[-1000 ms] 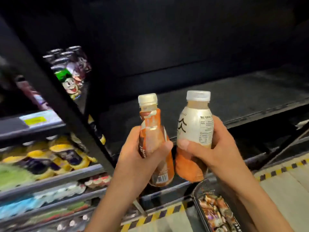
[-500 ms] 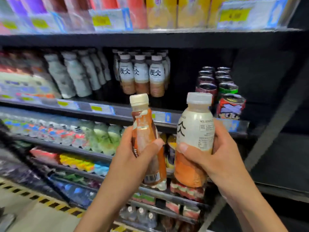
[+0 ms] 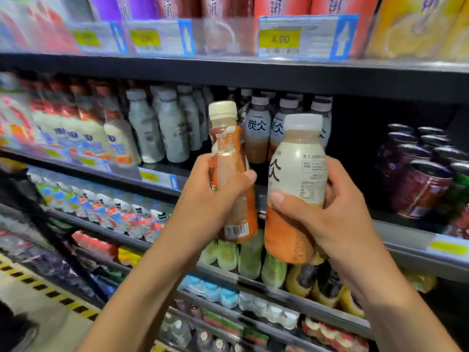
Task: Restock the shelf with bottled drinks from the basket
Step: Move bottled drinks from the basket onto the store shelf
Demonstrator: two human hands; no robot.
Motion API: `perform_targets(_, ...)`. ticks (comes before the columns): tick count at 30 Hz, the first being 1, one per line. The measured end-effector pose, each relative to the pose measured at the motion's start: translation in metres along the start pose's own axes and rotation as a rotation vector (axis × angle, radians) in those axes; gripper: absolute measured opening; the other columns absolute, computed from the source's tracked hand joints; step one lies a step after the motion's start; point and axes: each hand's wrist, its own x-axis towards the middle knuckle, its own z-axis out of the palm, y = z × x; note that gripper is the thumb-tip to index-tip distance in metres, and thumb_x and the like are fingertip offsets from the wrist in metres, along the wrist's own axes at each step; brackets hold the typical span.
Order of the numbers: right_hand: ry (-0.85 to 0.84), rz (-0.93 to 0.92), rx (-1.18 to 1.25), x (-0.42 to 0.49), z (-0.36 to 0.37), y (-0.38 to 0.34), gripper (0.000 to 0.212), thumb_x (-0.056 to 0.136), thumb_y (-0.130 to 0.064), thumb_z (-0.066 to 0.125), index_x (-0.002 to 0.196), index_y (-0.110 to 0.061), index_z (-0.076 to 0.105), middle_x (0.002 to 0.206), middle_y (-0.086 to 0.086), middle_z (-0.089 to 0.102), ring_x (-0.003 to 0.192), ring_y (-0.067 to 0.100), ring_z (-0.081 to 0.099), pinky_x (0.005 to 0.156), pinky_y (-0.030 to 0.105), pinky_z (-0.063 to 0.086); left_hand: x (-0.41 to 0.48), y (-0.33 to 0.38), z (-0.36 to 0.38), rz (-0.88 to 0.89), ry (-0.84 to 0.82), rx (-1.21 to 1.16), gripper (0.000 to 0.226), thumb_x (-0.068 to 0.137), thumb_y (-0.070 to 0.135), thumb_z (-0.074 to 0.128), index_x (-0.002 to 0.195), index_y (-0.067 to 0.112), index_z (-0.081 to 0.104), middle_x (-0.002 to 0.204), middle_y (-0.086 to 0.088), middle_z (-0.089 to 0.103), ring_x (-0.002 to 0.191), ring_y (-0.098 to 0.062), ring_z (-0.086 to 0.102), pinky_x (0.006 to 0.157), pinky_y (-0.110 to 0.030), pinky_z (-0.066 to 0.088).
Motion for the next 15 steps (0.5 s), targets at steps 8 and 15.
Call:
perform_targets(8,0.074,0.052,-0.003,0.061,0.031,0.025,0.056,0.056,-0.04,0.084,0.105,-0.033,0.059,0.099,-0.014,0.073,0.088,0.004,0.071,0.072,0.028,0.056,0.066,-0.008,-0.027,-0.027,-0.065,-0.037,0.038,0.078,0.043,0.074,0.111,0.031,0.06,0.102,0.002,0.07,0.096,-0.016,0.07,0.085,-0.042,0.057)
perform_targets(15,0.104,0.08,0.005,0.095,0.048,0.03,0.036,0.064,-0.028,0.083,0.097,-0.03,0.07,0.092,-0.005,0.077,0.083,0.012,0.074,0.07,0.031,0.061,0.127,-0.014,-0.044,-0.04,-0.058,0.008,0.043,0.067,0.046,0.075,0.093,0.018,0.055,0.081,0.002,0.062,0.076,-0.015,0.065,0.068,-0.037,0.053)
